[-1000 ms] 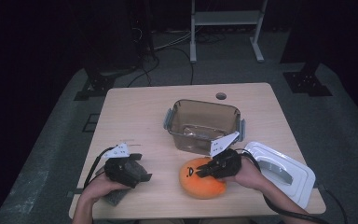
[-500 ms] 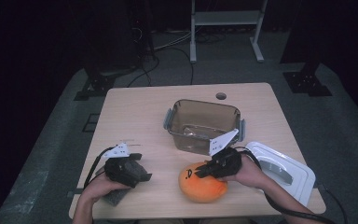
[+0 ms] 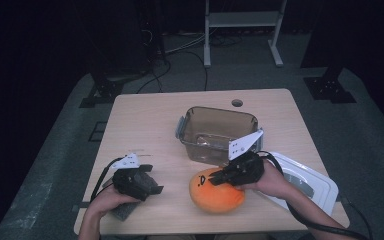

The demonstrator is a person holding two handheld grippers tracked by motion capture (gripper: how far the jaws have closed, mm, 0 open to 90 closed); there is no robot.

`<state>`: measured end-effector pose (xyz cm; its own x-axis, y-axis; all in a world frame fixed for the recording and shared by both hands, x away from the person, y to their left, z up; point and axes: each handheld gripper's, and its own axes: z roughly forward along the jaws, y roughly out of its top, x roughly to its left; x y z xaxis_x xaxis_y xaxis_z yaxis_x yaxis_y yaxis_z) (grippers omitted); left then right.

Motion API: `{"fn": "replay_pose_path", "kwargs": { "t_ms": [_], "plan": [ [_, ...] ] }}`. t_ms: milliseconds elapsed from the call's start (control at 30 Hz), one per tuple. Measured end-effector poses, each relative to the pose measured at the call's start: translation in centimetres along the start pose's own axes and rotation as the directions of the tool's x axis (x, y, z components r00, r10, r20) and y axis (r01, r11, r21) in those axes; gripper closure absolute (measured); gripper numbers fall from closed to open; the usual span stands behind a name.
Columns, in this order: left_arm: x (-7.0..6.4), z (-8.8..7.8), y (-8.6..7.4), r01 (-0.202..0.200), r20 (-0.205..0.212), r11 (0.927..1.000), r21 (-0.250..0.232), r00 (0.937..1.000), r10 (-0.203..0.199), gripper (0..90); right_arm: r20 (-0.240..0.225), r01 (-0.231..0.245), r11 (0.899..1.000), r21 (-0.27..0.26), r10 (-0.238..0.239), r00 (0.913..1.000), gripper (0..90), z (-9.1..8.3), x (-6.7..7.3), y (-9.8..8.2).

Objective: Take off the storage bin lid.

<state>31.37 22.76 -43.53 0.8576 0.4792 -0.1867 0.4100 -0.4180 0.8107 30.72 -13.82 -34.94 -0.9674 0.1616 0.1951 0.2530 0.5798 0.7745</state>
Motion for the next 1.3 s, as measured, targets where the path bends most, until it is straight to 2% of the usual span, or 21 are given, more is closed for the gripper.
{"fn": "replay_pose_path", "kwargs": {
  "t_ms": [233,433,667,967,1133,1300],
  "plan": [
    [0.0,-0.1,0.1,0.000,-0.003,1.0000,-0.008,1.0000,0.000,3.3,0.003,0.012,0.999,-0.044,-0.012,0.9999,82.6,-1.9,0.1,2.2],
    [0.1,0.0,0.0,0.000,-0.002,1.0000,-0.003,1.0000,0.000,3.3,0.029,0.028,0.997,-0.074,-0.026,0.9992,82.6,-3.8,-0.2,4.0],
    [0.1,-0.1,-0.1,0.001,-0.005,1.0000,-0.004,1.0000,-0.001,3.2,0.058,0.051,0.996,-0.076,-0.047,0.9972,82.6,-5.5,-0.7,5.9],
    [0.2,0.0,-0.2,-0.001,0.000,1.0000,0.004,1.0000,0.001,3.3,0.094,0.068,0.994,-0.084,-0.061,0.9937,82.6,-7.2,-2.0,7.8],
    [0.2,0.2,-0.1,-0.009,0.006,0.9999,0.008,0.9999,0.009,3.3,0.103,0.059,0.993,-0.097,-0.049,0.9935,82.5,-8.1,-2.8,8.6],
    [0.2,0.2,-0.2,-0.007,0.008,0.9999,0.009,0.9999,0.007,3.3,0.124,0.056,0.995,-0.084,-0.046,0.9912,82.5,-8.6,-3.7,9.4]
  ]
}}
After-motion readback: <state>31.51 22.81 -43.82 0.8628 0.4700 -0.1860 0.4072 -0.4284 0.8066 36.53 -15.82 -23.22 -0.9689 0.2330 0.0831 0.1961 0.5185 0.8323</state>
